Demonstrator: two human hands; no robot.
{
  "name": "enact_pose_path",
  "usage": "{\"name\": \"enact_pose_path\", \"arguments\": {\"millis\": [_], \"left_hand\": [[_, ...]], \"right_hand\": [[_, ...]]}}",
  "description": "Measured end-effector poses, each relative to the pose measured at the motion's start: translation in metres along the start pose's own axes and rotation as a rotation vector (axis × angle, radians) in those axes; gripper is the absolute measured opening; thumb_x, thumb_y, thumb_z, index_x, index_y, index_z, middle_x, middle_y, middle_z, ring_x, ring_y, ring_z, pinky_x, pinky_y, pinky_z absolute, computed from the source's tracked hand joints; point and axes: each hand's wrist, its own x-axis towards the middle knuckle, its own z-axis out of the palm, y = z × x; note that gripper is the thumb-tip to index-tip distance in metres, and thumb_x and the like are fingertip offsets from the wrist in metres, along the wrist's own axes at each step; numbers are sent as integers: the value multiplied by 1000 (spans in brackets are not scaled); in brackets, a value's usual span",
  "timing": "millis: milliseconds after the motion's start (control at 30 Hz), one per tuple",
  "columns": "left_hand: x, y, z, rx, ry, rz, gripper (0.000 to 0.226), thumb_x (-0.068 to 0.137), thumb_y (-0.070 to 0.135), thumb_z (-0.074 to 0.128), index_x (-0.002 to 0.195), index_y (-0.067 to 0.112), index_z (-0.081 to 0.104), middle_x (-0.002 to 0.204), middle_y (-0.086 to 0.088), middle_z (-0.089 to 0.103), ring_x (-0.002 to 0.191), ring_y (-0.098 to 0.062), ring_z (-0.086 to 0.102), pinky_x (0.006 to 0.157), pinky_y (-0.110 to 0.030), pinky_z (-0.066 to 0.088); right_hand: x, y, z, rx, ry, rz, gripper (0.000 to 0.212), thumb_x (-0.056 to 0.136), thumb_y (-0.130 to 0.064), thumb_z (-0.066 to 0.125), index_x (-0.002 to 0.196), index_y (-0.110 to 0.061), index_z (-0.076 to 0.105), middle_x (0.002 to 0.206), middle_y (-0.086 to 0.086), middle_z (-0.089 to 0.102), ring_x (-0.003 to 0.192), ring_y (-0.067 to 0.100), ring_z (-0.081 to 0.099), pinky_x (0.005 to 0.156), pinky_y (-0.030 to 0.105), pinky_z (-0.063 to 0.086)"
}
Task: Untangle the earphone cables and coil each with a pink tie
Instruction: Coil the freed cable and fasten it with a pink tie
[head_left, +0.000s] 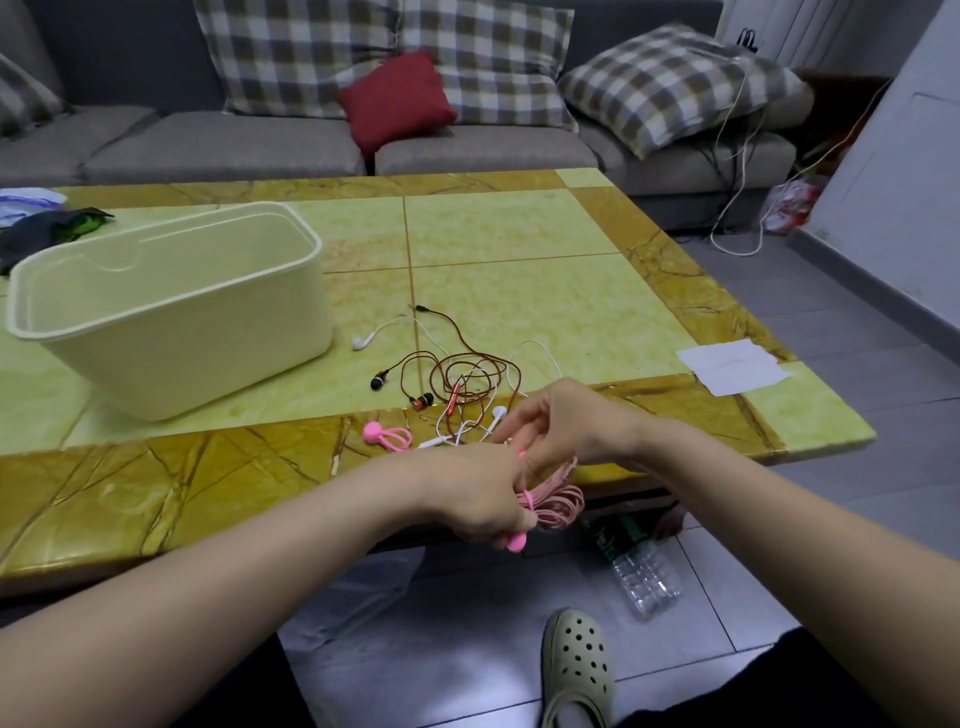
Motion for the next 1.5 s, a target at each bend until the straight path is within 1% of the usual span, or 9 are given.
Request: {"name": "enact_pose_path", "arguments": {"millis": [200, 367, 500, 633, 700, 867, 1033, 1300, 1500], "left_hand": [[10, -11, 1, -328, 17, -109, 35, 97, 18, 49, 64, 14, 61, 49, 8, 56, 52, -10, 47, 48, -16, 39], [8, -17, -2, -594, 29, -120, 32, 97, 13, 46, 69, 11, 62, 54, 7, 58, 50, -8, 50, 49, -17, 42], [7, -16, 1, -777, 222, -119, 29, 90, -1, 44, 69, 11, 58, 64, 1, 61, 64, -12, 57, 60, -24, 46], [13, -11, 10, -809, 447, -61, 31, 88, -7, 42, 65, 10, 53, 62, -2, 57, 63, -14, 53, 56, -22, 45], [16, -9, 11, -887, 481, -7, 32, 88, -6, 43, 62, 10, 53, 55, 0, 57, 59, -14, 52, 57, -25, 42], [11, -4, 9, -1084, 423, 107, 31, 93, 2, 44, 66, 10, 56, 54, 2, 56, 53, -12, 48, 57, -28, 38], [1, -2, 4, -1360, 338, 213, 34, 99, 16, 28, 82, 6, 56, 61, -5, 60, 63, -17, 49, 62, -32, 37], [-2, -3, 5, -928, 577, 181, 24, 98, 8, 38, 76, 13, 47, 59, -1, 57, 53, -13, 45, 51, -22, 35], [-2, -12, 7, -723, 569, 200, 17, 96, 13, 46, 79, 13, 46, 56, 2, 57, 53, -12, 47, 50, -20, 36]], "right_hand": [[7, -25, 1, -429, 128, -161, 30, 63, 5, 78, 91, -5, 72, 69, 1, 66, 56, 1, 59, 52, 8, 43], [-5, -34, 16, -551, 262, -253, 34, 71, 7, 57, 97, -11, 68, 83, 1, 63, 81, 18, 63, 69, 28, 50], [-19, -41, 32, -887, 328, -324, 38, 75, -2, 56, 111, -13, 56, 109, 3, 56, 100, 26, 52, 68, 32, 32], [-20, -28, 36, -604, 511, -401, 24, 81, 0, 55, 100, -11, 63, 98, 4, 62, 92, 24, 58, 77, 38, 45], [-20, -21, 31, -311, 619, -359, 26, 79, 3, 60, 96, -14, 68, 88, -3, 64, 84, 11, 60, 78, 26, 49], [-31, -16, 20, -131, 636, -411, 29, 79, 9, 62, 96, -14, 70, 80, -12, 62, 77, -7, 60, 69, 6, 45], [-35, -14, 19, -75, 654, -480, 38, 82, 8, 60, 98, -27, 60, 86, -16, 64, 85, 0, 64, 78, 17, 52], [-30, -11, 24, -29, 705, -485, 32, 84, 2, 64, 103, -21, 54, 90, -7, 64, 84, 3, 63, 78, 14, 51], [-36, -5, 26, -100, 626, -480, 38, 86, 3, 60, 108, -26, 47, 99, -3, 62, 88, 3, 61, 78, 10, 48]]}}
